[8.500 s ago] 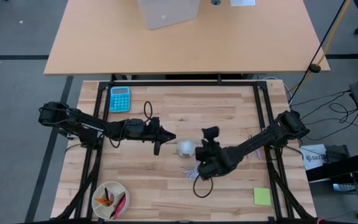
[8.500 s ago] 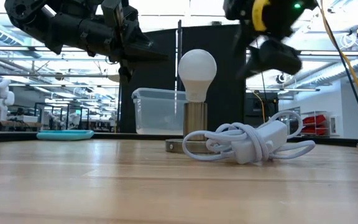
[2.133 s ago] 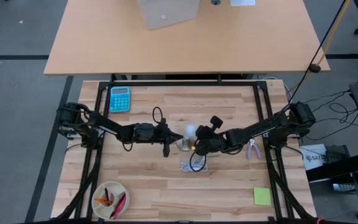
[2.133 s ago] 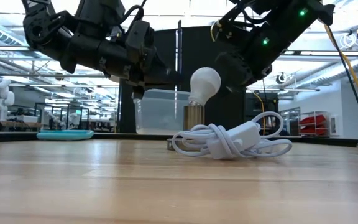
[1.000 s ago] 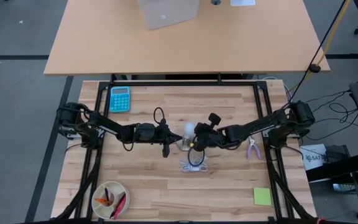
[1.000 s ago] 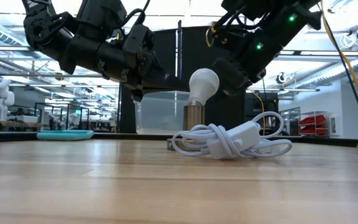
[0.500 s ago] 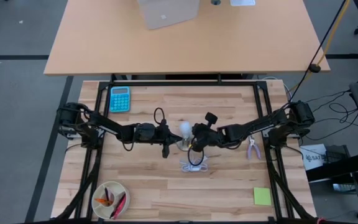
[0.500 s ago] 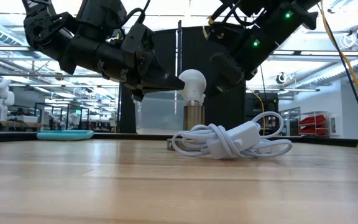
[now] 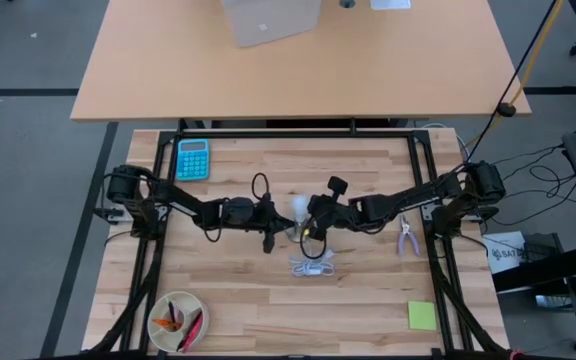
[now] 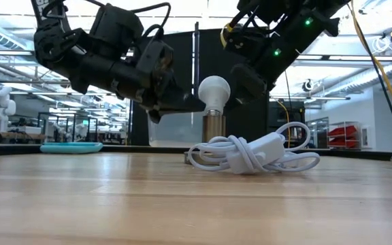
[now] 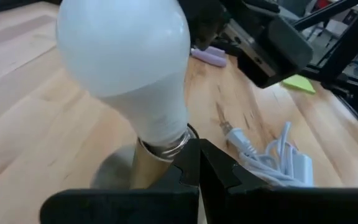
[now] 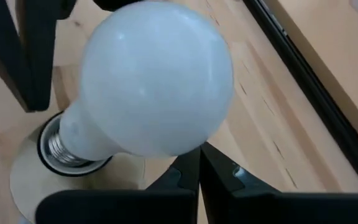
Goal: Screw lightbulb
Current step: Insert the light bulb into the lamp
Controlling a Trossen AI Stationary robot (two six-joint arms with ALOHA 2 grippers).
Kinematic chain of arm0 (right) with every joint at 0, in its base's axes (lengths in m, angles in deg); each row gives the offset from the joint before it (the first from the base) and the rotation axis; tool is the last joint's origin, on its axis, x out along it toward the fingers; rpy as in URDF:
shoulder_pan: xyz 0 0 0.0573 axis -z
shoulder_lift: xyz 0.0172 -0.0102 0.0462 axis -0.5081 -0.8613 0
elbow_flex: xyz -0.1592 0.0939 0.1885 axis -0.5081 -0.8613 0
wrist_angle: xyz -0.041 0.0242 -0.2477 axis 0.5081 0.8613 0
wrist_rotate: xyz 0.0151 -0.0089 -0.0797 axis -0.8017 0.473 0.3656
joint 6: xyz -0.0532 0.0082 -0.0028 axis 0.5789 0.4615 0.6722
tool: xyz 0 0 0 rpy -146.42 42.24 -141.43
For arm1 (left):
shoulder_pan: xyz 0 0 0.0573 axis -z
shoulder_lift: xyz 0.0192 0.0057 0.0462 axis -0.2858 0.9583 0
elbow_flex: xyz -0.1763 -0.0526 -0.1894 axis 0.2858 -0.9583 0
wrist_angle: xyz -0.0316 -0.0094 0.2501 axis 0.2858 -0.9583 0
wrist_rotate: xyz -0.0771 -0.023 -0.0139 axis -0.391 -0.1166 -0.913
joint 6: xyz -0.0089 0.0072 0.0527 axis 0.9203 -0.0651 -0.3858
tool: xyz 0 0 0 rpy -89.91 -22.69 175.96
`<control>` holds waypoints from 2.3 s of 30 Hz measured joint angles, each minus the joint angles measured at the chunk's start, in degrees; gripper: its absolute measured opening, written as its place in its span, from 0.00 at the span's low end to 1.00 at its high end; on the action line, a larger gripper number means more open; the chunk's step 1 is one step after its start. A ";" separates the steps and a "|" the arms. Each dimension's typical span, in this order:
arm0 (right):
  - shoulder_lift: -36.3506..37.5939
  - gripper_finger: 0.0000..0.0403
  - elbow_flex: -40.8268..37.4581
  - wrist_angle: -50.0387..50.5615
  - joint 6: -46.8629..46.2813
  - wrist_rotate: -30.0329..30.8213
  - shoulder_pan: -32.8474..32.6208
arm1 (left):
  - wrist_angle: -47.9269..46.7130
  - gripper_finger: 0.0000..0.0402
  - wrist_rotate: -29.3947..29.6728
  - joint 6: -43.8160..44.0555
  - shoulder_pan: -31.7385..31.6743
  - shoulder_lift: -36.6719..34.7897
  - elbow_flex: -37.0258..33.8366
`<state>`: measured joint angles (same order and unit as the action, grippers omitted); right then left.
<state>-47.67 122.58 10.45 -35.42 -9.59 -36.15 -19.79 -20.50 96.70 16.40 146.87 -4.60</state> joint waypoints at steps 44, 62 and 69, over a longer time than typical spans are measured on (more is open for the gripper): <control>-0.02 0.00 -0.02 -2.74 4.78 -4.55 -0.09 | 1.73 0.00 8.82 -0.60 -2.71 0.02 0.22; -0.02 0.00 -0.02 -2.80 6.91 -4.05 -1.19 | 1.81 0.00 8.19 -3.76 -1.36 0.02 0.22; -0.02 0.00 -0.02 -2.70 6.55 -3.90 -1.52 | 2.70 0.00 8.19 -4.05 -1.36 0.01 0.22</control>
<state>-47.69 122.55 7.75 -28.88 -13.49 -37.66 -17.10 -12.31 92.64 15.05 146.88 -4.38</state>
